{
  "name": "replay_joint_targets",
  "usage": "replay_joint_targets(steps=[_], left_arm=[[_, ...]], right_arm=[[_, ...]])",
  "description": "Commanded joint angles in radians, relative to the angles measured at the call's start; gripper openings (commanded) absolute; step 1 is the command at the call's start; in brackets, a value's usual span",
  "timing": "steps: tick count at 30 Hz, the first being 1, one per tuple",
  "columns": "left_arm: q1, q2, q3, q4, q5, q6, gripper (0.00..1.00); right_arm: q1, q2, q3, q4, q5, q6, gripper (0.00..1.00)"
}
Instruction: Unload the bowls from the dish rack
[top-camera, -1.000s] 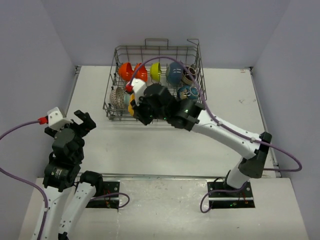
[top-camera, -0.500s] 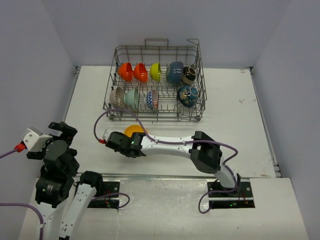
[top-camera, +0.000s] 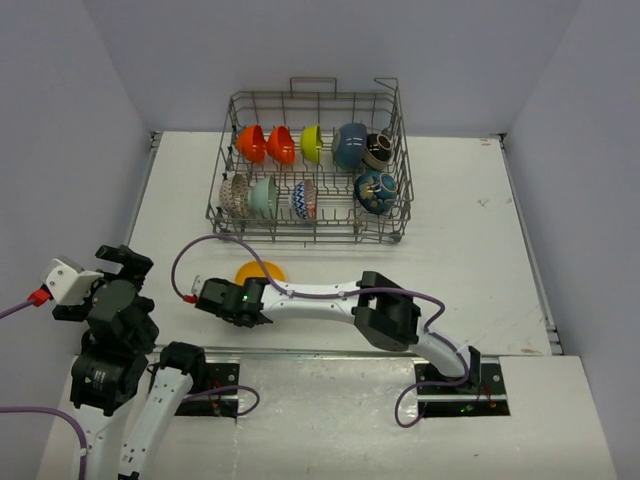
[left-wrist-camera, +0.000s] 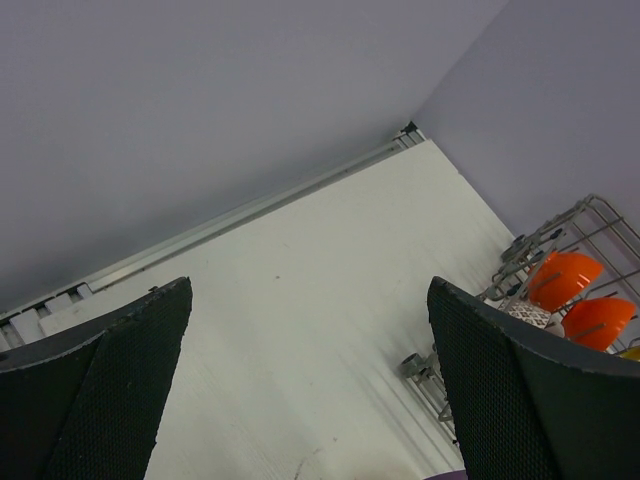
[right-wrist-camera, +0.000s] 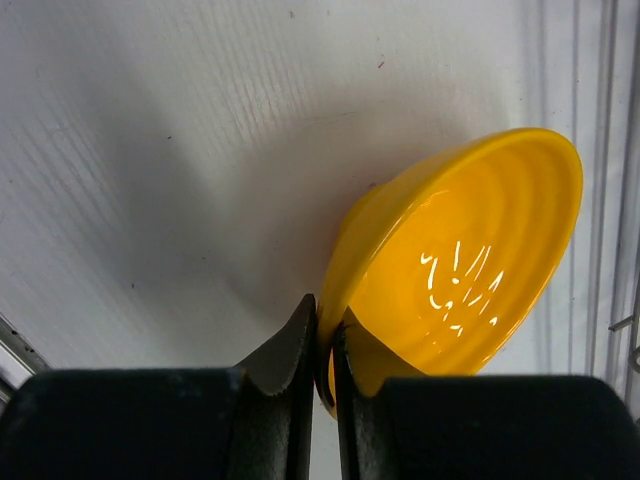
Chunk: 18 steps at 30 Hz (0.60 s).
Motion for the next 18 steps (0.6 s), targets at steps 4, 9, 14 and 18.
replay_joint_targets(steps=[4, 9, 14, 18], left_arm=[[0.008, 0.008, 0.023, 0.006, -0.023, -0.013, 1.00], [0.008, 0.011, 0.019, 0.019, -0.011, 0.000, 1.00], [0.007, 0.017, 0.012, 0.043, 0.018, 0.028, 1.00], [0.005, 0.023, -0.004, 0.092, 0.063, 0.077, 1.00]], right_arm=[[0.010, -0.019, 0.042, -0.035, -0.018, 0.005, 0.17], [0.014, -0.080, 0.035, -0.049, -0.088, 0.036, 0.40], [0.012, -0.184, 0.004, -0.037, -0.114, 0.082, 0.61], [-0.003, -0.307, -0.022, -0.039, -0.109, 0.119, 0.66]])
